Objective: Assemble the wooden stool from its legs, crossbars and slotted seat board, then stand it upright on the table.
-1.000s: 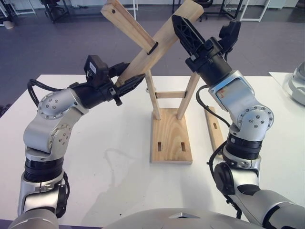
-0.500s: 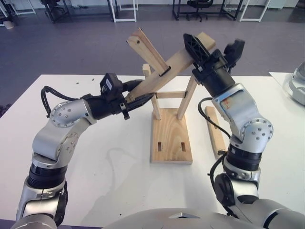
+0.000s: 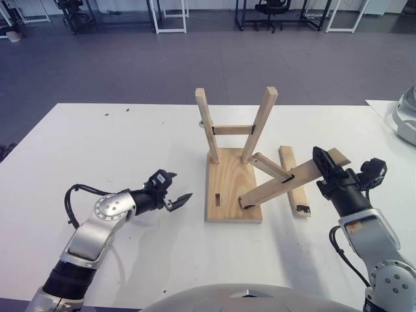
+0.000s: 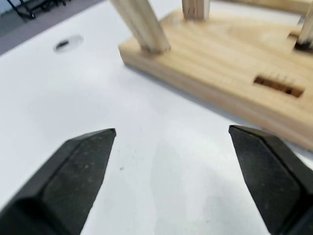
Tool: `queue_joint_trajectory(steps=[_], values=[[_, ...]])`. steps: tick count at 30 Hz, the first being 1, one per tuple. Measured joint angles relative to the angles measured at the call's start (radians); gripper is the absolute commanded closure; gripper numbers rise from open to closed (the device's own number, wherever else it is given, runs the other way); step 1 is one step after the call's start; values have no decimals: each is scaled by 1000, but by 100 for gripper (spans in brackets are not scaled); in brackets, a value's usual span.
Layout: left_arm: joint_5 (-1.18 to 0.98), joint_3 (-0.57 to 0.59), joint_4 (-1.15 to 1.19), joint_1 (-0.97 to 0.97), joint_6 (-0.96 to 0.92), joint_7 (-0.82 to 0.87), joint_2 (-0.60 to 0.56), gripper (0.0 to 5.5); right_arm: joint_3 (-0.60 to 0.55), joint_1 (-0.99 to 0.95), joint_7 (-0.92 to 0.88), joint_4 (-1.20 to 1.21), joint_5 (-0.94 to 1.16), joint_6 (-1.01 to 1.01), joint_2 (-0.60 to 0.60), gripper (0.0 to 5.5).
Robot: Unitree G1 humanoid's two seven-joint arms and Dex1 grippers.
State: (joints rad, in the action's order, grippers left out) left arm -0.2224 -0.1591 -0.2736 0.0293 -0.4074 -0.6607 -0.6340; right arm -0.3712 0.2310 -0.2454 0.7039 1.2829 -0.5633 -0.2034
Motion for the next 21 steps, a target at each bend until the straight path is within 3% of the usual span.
queue_joint_trajectory(steps=[8,14,21], values=[[40,-50,-10,-1,-17,3,41,125,54,-10,-6,56,-160,38,-53,447],[39,-53,-51,-17,-73,10,54,125,259,-137,-22,127,-463,-34,-189,446],[39,-54,-68,-39,-91,11,62,125,344,-173,70,60,-588,-46,-227,444]])
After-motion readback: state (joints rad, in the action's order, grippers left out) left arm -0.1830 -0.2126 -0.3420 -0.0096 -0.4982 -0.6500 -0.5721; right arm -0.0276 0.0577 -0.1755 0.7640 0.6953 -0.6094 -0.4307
